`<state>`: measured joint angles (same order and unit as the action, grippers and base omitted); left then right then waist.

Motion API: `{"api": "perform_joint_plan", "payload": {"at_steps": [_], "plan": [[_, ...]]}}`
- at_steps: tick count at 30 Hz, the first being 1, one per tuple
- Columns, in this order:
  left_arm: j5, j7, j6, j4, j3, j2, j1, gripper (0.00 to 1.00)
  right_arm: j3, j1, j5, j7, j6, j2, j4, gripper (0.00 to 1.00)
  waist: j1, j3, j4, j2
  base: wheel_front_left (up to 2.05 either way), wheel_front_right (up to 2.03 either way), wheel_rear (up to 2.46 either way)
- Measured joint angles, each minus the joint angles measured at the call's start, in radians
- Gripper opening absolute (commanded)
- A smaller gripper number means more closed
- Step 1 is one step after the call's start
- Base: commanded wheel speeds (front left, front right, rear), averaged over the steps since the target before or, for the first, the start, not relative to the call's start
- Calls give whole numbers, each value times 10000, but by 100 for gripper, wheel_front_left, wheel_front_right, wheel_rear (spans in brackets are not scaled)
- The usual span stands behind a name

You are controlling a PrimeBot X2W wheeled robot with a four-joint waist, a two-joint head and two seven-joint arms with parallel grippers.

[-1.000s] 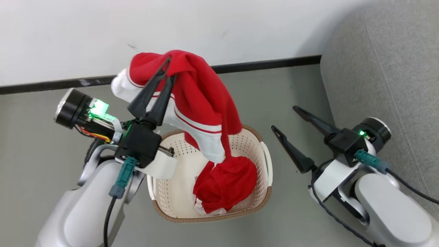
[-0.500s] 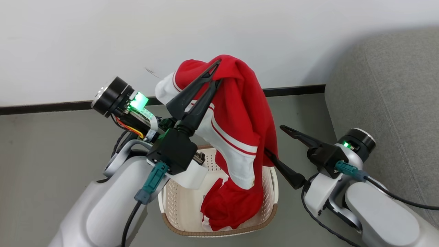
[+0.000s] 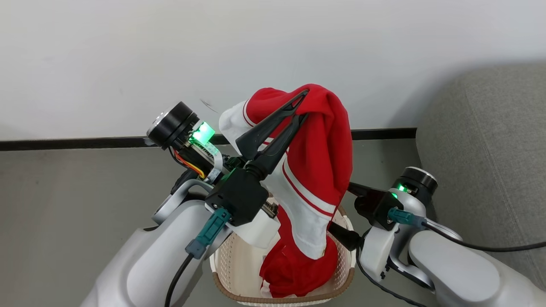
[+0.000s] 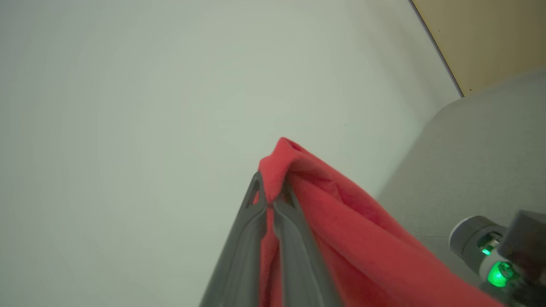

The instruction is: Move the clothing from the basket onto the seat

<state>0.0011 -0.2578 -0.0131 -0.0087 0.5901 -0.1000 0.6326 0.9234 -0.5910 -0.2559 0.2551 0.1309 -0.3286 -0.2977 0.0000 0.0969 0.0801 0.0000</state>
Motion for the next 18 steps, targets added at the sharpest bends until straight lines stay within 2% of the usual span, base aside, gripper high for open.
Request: {"api": "perform_joint_plan", "payload": {"at_steps": [3, 4, 5, 6, 9, 10, 18], "plan": [[-17, 0, -63, 61, 27, 13, 0, 0, 199, -197, -38, 0, 0, 38, -10, 100, 0, -62, 69, 0, 0, 0, 0], [-38, 0, -79, 90, 36, 23, 0, 0, 357, -289, -82, 0, 0, 48, -8, 86, 0, -90, 104, 0, 0, 0, 0], [-84, 0, -82, 117, 46, 31, -1, 0, 464, -342, -109, 0, 0, 69, -8, 62, 0, -116, 138, 0, 0, 0, 0], [-102, 0, -84, 142, 48, 38, -2, 0, 569, -376, -132, 0, 0, 81, 2, 62, 0, -142, 171, 0, 0, 0, 0], [-199, 0, -84, 226, 44, 54, -6, 0, 759, -502, -159, 0, 0, 88, 46, 19, 0, -203, 262, 0, 0, 0, 0], [-217, 0, -84, 261, 36, 56, -11, 0, 767, -558, -159, 0, 0, 84, 86, 0, 0, -218, 288, 0, 0, 0, 0], [-646, 13, -21, 767, -510, -86, -311, 0, 577, -683, -485, 0, 0, -42, 238, 0, 0, -192, 294, 0, 0, 0, 0]]}}
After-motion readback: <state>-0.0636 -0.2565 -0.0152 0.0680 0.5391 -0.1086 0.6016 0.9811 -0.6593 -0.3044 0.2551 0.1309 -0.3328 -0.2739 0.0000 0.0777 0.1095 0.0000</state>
